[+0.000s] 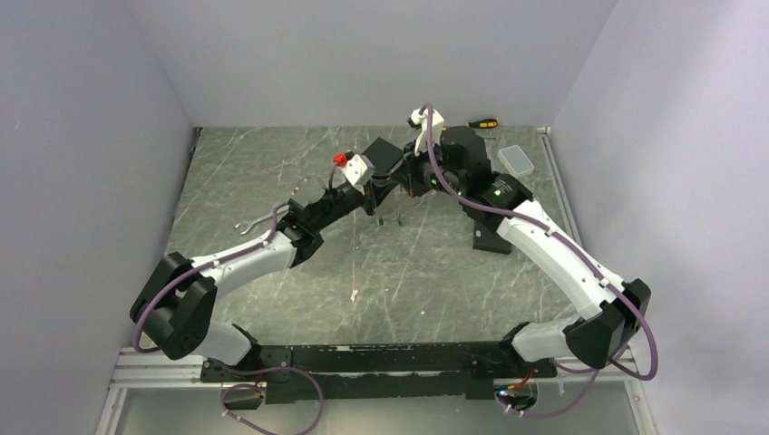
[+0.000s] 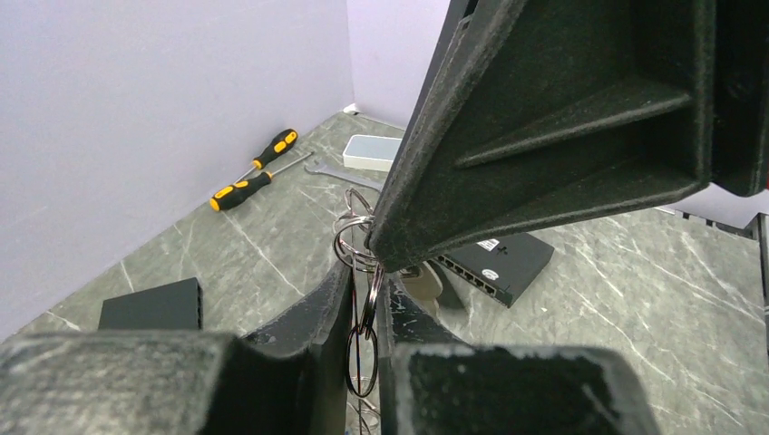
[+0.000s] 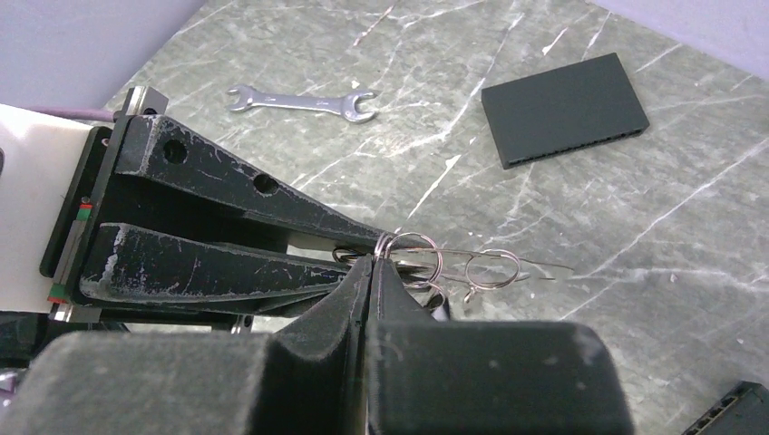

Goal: Put the keys on the keyring

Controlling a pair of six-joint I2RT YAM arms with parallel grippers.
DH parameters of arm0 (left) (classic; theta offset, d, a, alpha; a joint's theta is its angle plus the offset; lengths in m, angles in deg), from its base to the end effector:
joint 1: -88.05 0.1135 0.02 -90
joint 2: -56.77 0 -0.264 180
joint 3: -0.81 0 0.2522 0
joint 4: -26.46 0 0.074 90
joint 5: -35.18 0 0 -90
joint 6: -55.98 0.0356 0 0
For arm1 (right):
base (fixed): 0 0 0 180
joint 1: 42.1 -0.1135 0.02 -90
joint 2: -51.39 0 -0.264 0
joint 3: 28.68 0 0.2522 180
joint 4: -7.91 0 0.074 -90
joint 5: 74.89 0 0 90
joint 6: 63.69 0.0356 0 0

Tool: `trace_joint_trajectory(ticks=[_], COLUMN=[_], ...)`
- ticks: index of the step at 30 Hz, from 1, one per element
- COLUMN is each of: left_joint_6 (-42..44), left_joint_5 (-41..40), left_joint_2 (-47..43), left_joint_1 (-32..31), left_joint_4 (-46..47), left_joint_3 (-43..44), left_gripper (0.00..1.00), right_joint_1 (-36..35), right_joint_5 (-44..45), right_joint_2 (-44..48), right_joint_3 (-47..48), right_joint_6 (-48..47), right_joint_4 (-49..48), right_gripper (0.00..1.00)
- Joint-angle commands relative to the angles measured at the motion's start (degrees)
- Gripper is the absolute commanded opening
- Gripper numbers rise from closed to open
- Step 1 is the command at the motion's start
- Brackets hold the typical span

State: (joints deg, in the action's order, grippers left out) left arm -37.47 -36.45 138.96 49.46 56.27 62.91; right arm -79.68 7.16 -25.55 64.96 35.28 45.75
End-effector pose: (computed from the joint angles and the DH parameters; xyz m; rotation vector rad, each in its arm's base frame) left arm 0.2488 -0.2129 0.3066 0.6959 1.2856 -0.8274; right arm 0.2378 0.1892 0.4037 -0.5847 1.9085 0.6673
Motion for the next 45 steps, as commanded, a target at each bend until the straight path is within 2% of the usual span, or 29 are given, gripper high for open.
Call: trace_joint_trajectory(ticks=[1,7,15,21,29,33,38,40,42,45], left_joint_6=[2.7,10.7,27.9,36.7,37.9,38.7,41.3,42.2,42.9,42.7], left_joint_5=[-2.6,-1.6,-0.2,3.4,1.4,0.8,-1.6,-2.3,-1.8,-0.7], left_joint_2=[-0.2,-1.2,-3.1,-3.7,-4.1,-4.2,-5.0,-5.2,-5.6,-7.1], left_joint_1=[-0.1,-0.2,-0.2,-0.2,-0.3,-0.2,-0.2,-0.2,-0.3,-0.2], left_joint_4=[0.0,-3.4,-3.9,-9.3,-8.4,-9.3,-10.0,-10.6,-12.4,-14.3], left_joint_3=[3.2,3.1,0.0,1.4,1.1,1.8,1.6,1.7,2.0,1.7], left_gripper=[0.14,0.15,0.2,0.22,0.22,0.19,0.1,0.09,0.17,0.56], right_joint_1=[-0.2,1.2,6.0,7.2,7.7,7.8,8.0,8.0,8.1,8.3], right_joint_5=[0.2,-0.2,-10.5,-17.2,-26.8,-26.5,-25.0,-24.5,-23.1,-20.7], right_joint_2=[2.9,1.5,-2.8,-3.6,-6.4,-6.3,-7.3,-7.4,-6.9,-5.4], right_joint_3=[3.0,8.0,16.1,14.9,12.9,10.9,11.6,11.3,10.7,9.7], right_joint_6=[0.5,2.9,6.3,7.3,6.8,6.6,5.2,4.9,5.0,5.4], right_joint_4=[-1.0,4.0,14.9,16.7,20.4,20.9,24.9,25.6,25.3,23.2], right_gripper=[0.0,0.0,0.0,0.0,0.0,0.0,0.0,0.0,0.0,0.0])
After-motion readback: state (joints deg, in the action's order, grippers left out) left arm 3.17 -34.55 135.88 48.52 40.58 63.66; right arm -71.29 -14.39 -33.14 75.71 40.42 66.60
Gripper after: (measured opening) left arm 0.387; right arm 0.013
